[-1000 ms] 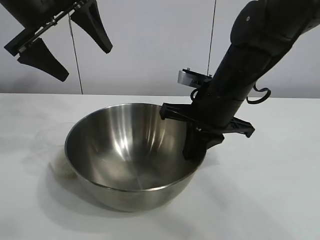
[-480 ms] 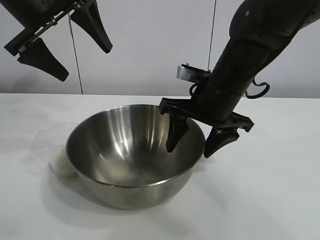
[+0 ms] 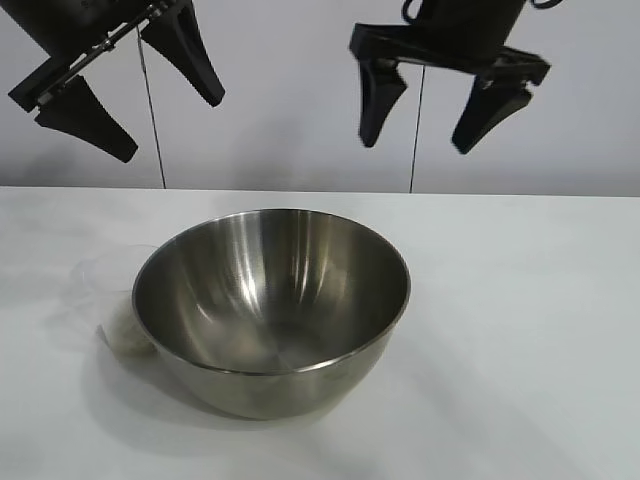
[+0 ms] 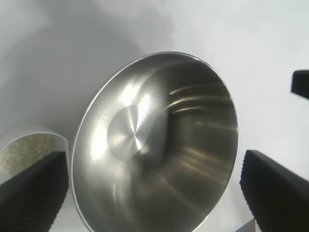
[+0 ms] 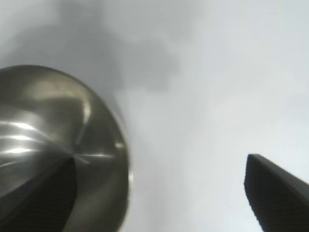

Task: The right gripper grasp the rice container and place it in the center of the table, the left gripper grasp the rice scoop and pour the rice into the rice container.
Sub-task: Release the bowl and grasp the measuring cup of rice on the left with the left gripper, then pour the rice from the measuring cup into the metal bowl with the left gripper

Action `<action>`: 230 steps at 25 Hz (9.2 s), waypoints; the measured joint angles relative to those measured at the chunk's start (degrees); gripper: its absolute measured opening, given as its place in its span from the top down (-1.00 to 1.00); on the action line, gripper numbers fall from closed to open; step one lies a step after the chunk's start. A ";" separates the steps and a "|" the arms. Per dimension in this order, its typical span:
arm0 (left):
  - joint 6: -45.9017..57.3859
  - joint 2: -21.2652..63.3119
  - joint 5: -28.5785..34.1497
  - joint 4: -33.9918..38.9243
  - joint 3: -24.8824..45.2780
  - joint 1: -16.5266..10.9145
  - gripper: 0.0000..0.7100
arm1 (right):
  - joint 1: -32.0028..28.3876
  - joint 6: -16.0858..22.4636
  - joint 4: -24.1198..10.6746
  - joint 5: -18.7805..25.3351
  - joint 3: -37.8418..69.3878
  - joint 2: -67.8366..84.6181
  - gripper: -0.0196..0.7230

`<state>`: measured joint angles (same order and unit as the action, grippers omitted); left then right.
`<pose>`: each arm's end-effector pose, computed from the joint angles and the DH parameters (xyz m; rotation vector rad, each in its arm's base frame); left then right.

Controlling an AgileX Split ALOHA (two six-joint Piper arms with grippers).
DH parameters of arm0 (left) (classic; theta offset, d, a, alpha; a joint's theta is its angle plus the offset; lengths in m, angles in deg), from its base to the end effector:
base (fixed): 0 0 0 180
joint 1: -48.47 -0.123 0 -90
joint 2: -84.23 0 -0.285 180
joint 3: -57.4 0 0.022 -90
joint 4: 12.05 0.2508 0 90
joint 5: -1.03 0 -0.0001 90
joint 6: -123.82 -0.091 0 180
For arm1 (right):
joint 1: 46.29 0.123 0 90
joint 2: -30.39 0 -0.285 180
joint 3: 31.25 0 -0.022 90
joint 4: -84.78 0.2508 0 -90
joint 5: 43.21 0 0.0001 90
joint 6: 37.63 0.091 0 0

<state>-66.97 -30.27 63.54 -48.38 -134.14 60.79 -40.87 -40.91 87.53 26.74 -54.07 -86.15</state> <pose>0.3745 -0.1308 0.2747 0.2437 2.7674 -0.8613 0.4023 0.0423 0.2964 -0.2024 2.8494 0.0754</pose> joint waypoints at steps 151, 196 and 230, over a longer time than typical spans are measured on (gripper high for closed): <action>-4.53 -14.10 -128.65 48.01 62.60 -5.78 -0.34 | -0.66 4.15 -3.76 -8.00 73.10 109.56 -0.70; -4.38 12.82 -96.64 61.91 46.77 -0.30 0.99 | -0.66 4.15 -3.76 -8.02 73.10 109.56 -0.70; -91.82 9.17 -79.55 84.04 37.93 23.00 0.99 | -0.66 4.15 -3.76 -8.02 73.10 109.56 -0.70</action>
<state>-158.80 -21.10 -16.02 35.66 -96.21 83.78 -41.53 -36.76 83.77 18.72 19.03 23.41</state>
